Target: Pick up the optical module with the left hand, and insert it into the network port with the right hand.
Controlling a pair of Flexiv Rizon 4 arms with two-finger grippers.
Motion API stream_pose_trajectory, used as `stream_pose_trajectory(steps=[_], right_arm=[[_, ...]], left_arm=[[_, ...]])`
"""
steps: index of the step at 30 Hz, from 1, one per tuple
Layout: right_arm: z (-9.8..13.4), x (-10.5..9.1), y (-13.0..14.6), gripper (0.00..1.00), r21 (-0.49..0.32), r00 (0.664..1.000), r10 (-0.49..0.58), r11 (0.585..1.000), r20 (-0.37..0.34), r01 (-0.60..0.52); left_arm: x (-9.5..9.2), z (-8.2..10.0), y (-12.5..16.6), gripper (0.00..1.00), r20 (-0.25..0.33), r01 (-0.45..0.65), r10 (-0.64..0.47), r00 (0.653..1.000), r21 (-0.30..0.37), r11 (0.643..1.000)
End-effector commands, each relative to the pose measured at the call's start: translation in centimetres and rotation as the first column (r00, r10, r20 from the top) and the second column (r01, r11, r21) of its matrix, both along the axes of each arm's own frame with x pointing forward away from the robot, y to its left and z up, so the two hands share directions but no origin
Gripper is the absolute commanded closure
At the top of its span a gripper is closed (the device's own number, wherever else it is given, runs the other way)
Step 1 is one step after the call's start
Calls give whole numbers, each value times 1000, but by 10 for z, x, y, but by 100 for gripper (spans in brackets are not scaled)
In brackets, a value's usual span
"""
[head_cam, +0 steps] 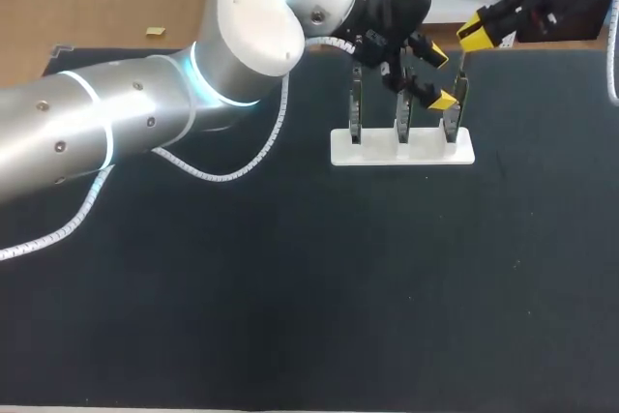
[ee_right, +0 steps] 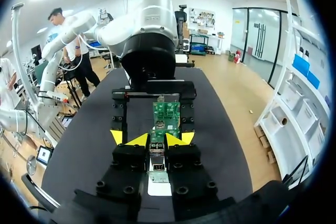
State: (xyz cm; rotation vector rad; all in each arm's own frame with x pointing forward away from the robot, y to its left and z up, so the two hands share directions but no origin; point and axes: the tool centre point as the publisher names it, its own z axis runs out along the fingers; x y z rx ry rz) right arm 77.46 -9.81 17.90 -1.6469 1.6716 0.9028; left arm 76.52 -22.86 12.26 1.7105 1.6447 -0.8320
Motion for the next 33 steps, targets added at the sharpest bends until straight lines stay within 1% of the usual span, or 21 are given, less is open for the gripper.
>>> stream_pose_trajectory(steps=[1, 19, 27, 33], right_arm=[[-2, 3, 0, 100, -2, 1000, 4, 1000, -4, -4], [-12, -3, -1, 100, -24, 1000, -3, 1000, -12, 3], [-13, -4, -1, 100, -24, 1000, -6, 1000, -10, 6], [-9, -4, -1, 100, -15, 1000, -14, 1000, 14, 15]], left_arm=[[2, 1, -1, 0, -3, 2, -2, 1000, 6, 1000], [2, 1, -1, 0, -3, 2, -2, 1000, 6, 1000], [2, 1, -1, 0, -3, 2, -2, 1000, 6, 1000], [2, 1, -1, 0, -3, 2, -2, 1000, 6, 1000]])
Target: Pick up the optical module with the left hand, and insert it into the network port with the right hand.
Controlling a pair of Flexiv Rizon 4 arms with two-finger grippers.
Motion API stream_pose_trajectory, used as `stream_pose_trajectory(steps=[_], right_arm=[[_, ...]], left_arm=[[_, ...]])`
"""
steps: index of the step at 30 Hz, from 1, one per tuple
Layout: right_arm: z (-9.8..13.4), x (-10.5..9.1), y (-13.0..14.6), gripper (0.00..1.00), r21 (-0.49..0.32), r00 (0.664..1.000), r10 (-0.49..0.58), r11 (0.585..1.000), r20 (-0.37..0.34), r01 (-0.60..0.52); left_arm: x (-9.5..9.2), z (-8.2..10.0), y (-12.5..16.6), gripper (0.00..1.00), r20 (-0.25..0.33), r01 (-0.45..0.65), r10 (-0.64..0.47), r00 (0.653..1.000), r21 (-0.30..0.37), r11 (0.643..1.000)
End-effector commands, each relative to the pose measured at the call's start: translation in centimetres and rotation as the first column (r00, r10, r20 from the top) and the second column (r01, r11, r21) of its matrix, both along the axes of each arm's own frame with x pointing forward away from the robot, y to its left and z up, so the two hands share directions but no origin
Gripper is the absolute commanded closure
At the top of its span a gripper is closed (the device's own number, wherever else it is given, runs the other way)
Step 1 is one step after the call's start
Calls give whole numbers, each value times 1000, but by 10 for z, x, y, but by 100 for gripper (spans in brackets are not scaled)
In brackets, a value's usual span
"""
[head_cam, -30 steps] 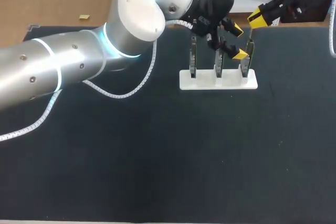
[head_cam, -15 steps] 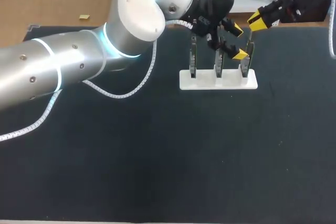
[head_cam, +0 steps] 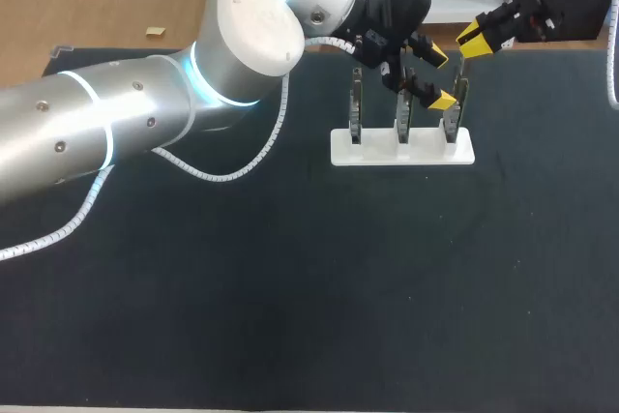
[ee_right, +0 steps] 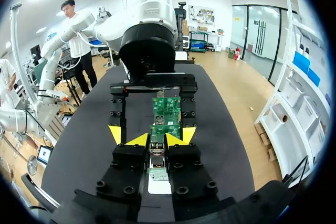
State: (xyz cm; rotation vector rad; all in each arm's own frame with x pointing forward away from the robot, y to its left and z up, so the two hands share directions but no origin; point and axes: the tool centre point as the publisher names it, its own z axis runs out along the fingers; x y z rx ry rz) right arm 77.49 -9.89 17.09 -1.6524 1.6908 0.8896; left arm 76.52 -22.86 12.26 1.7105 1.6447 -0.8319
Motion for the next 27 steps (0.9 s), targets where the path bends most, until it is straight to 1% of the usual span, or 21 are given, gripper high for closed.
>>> stream_pose_trajectory(steps=[1, 10, 27], right_arm=[[1, -4, 0, 100, 1, 1000, -9, 1000, 23, 9], [5, -4, -1, 100, -3, 998, -13, 1000, 54, 13], [0, -2, 0, 100, -8, 999, -11, 1000, 43, 11]], left_arm=[[2, 1, -1, 0, -3, 2, -2, 1000, 6, 1000], [2, 1, -1, 0, -3, 2, -2, 1000, 6, 1000], [2, 1, -1, 0, -3, 2, -2, 1000, 6, 1000]])
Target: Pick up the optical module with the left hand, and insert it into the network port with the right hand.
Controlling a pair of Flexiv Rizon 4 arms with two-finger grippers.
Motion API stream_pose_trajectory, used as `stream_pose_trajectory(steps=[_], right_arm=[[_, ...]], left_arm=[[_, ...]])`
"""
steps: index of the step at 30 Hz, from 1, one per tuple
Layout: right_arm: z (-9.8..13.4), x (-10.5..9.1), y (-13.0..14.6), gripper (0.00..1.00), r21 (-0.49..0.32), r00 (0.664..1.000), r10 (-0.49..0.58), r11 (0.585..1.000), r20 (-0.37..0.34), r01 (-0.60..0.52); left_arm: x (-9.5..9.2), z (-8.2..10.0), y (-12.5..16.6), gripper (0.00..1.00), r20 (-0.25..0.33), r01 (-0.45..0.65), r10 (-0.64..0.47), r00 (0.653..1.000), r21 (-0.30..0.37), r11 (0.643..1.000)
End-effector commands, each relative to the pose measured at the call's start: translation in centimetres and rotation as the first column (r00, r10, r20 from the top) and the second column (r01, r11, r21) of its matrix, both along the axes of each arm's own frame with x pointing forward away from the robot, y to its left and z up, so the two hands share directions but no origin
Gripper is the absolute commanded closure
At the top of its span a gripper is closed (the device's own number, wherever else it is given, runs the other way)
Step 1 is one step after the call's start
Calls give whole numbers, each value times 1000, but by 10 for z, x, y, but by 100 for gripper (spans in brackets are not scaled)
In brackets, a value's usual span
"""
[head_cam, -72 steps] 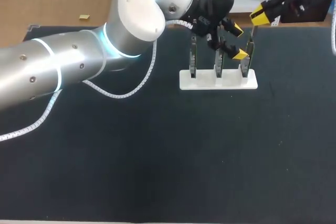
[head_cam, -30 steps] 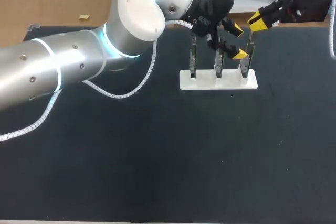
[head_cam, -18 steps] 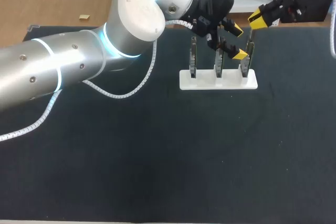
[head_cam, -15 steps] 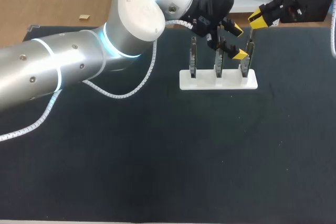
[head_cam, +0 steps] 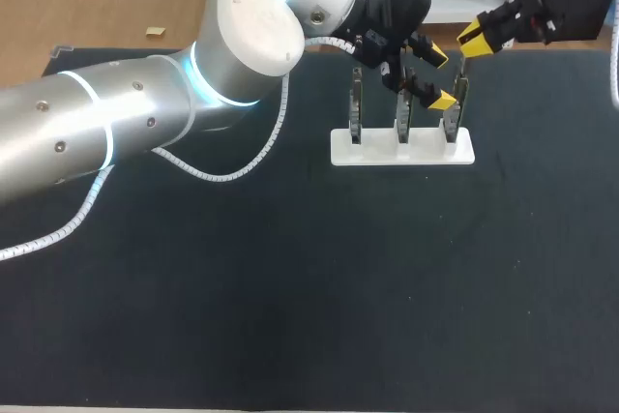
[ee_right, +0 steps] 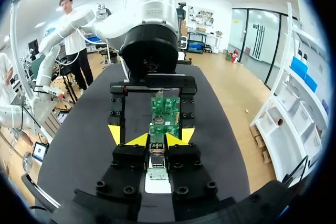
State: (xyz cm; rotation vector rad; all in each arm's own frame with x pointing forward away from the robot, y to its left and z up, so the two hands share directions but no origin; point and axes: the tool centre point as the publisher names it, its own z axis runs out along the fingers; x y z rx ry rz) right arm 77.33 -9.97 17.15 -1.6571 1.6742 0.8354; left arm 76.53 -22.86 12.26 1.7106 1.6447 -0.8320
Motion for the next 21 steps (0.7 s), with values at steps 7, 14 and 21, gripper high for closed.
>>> stream_pose_trajectory(steps=[7, 14, 21], right_arm=[[-2, 0, 2, 100, 4, 1000, -1, 1000, -5, 1], [-2, -1, 3, 100, 3, 1000, -2, 1000, -7, 2], [1, -1, 3, 100, 7, 1000, -5, 1000, 2, 5]], left_arm=[[2, 1, -1, 0, -3, 2, -2, 1000, 6, 1000], [2, 1, -1, 0, -3, 2, -2, 1000, 6, 1000], [2, 1, -1, 0, -3, 2, -2, 1000, 6, 1000]])
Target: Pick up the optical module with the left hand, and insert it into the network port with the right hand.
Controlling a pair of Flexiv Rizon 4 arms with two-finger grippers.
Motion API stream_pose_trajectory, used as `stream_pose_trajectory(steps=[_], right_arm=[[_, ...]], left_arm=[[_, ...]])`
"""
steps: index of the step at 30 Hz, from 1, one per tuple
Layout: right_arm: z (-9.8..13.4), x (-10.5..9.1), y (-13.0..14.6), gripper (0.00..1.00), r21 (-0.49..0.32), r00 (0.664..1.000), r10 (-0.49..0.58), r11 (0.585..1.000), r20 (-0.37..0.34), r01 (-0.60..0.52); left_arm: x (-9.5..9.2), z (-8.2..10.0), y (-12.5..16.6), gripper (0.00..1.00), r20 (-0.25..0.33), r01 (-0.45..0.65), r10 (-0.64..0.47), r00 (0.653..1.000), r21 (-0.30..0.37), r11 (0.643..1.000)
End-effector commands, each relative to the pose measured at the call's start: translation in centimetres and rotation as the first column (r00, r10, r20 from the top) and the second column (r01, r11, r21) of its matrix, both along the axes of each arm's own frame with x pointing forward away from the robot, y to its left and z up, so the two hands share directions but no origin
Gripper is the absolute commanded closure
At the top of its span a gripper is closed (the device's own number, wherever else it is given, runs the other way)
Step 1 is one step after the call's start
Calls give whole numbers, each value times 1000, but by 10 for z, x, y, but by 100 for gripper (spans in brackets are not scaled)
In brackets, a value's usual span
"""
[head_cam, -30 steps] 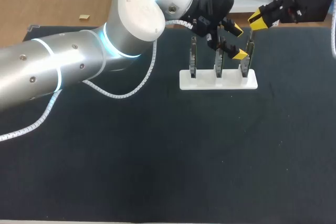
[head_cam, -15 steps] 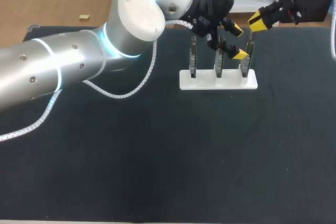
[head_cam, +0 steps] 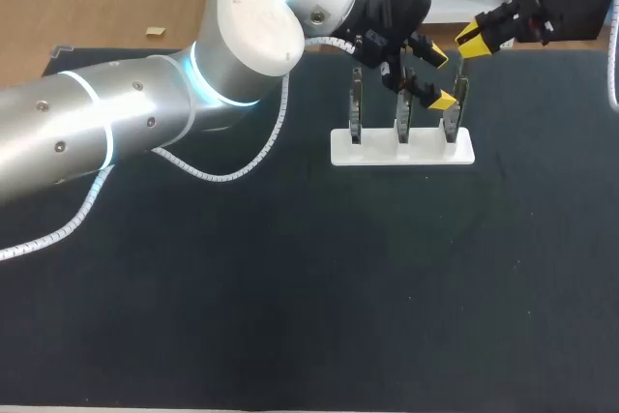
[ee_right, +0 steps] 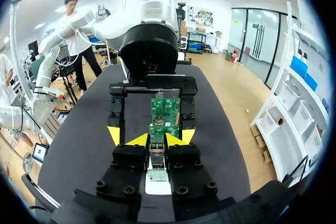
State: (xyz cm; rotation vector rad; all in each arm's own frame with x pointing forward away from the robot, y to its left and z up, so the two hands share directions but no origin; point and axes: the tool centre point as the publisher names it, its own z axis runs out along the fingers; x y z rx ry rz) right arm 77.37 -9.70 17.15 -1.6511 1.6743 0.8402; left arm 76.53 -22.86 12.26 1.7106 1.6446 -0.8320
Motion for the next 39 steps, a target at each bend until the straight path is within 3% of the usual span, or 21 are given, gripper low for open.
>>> stream_pose_trajectory(steps=[1, 39], right_arm=[[1, -2, 0, 100, 3, 1000, -2, 1000, 5, 2], [-2, -4, -1, 100, 5, 1000, -20, 1000, 3, 19]], left_arm=[[2, 1, -1, 0, -3, 2, -2, 1000, 6, 1000], [2, 1, -1, 0, -3, 2, -2, 1000, 6, 1000]])
